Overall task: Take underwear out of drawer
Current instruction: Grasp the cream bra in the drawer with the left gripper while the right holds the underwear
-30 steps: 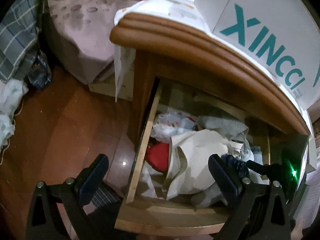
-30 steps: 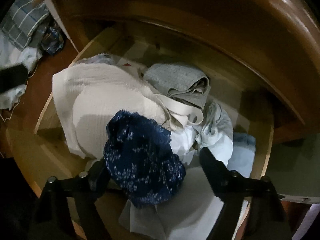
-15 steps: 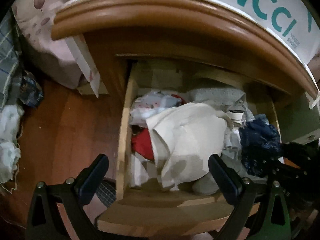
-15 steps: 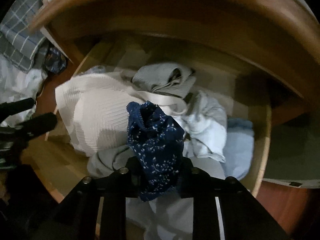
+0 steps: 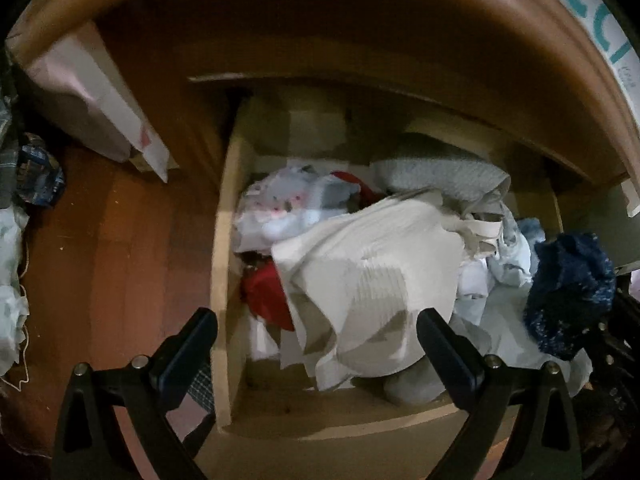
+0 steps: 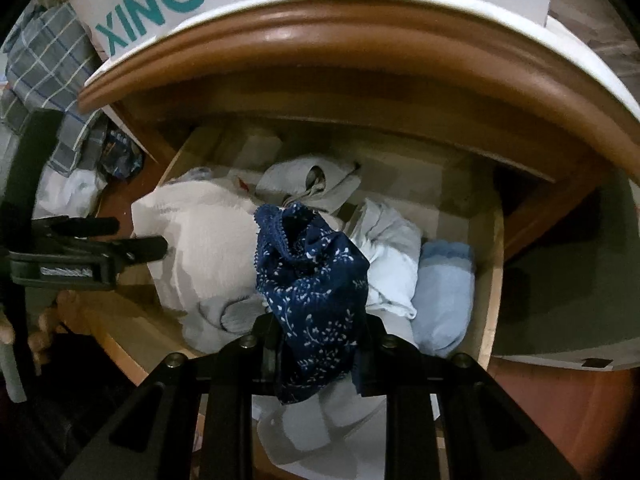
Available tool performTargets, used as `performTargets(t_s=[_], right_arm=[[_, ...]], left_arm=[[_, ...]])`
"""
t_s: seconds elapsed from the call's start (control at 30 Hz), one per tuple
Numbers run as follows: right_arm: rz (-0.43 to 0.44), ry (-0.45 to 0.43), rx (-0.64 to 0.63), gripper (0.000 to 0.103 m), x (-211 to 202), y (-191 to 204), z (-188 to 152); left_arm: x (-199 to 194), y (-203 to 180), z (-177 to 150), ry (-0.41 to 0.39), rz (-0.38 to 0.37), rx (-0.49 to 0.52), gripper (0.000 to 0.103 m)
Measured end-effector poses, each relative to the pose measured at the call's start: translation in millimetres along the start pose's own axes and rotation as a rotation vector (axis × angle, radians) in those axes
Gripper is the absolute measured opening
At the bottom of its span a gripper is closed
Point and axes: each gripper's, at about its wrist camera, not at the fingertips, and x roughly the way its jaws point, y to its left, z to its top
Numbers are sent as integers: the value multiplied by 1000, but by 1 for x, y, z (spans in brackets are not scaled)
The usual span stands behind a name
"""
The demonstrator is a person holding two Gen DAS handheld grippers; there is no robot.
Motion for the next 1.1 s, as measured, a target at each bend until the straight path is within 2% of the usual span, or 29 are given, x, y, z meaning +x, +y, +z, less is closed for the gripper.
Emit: performTargets(t_s=[0.27,0.53,0.6,0.67,0.8,0.9,1.03,1.1], right_arm=[[6,-34,53,22,-8,-14,3],[16,-63,85,22,-14,-23,7],[18,-66,94,22,-15,-25,7],[25,-71,99,22,-16,-25,8],[31,-79,102,22,-17,-24,9],[38,-79,109,22,-18,-24,10],[55,-85,112,22,-19,-24,12],[49,-88,102,22,-20,-22,12]], left_arm=[[17,-5,14,53,-54,-33,102],[19,-35,10,74,-58,17,102],[14,-39,7,58,-64,7,97],[11,-36,5,57,-56,-21,78],[5,-34,-2,62,-81,-30,65],[-1,-38,-7,37,-97,16,64],[8,-48,-7,61,-119,42,66],[16,-55,-7,74,-77,66,71]])
